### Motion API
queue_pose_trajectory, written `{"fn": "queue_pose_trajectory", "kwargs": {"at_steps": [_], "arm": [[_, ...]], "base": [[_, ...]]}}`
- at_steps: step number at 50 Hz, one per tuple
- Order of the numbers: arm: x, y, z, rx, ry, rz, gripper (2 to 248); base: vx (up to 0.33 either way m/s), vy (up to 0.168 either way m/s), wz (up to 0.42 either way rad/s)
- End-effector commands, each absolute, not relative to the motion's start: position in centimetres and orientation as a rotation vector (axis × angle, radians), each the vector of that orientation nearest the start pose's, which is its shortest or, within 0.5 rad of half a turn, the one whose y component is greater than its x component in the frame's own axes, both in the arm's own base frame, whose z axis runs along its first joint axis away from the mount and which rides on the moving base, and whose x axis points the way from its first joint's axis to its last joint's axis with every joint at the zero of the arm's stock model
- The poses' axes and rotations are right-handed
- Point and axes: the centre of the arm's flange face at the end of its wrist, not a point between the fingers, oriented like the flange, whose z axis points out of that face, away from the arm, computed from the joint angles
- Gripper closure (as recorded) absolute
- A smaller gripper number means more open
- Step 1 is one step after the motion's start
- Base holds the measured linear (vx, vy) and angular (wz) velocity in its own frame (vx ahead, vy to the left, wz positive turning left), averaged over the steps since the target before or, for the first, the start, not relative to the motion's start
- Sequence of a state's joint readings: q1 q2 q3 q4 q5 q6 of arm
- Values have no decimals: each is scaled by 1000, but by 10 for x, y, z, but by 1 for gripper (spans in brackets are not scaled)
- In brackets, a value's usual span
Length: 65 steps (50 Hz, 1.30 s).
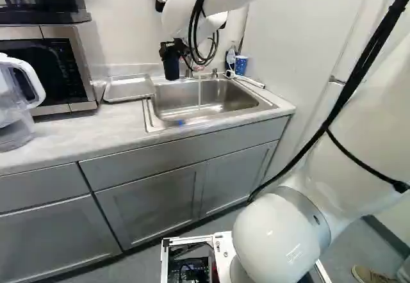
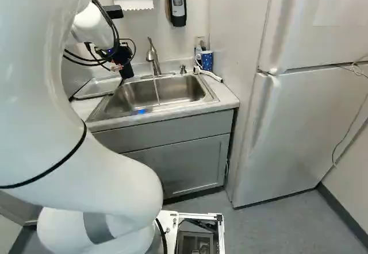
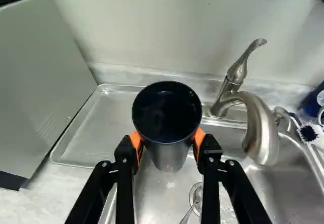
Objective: Rinse the cup and place it in the tray
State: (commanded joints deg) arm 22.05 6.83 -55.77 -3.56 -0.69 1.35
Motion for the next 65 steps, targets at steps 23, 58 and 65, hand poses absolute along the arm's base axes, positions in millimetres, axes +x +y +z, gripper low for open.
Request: {"fn": "queue_pose_trajectory", "kwargs": {"at_steps": [23, 58, 65], "arm": [[442, 179, 661, -2470, -530, -1543, 130], [442, 179, 661, -2429, -220, -1446, 130], [442, 179, 661, -2410, -129, -1415, 130]], "base": [[0, 0, 0], [0, 0, 0], [0, 0, 0]]}}
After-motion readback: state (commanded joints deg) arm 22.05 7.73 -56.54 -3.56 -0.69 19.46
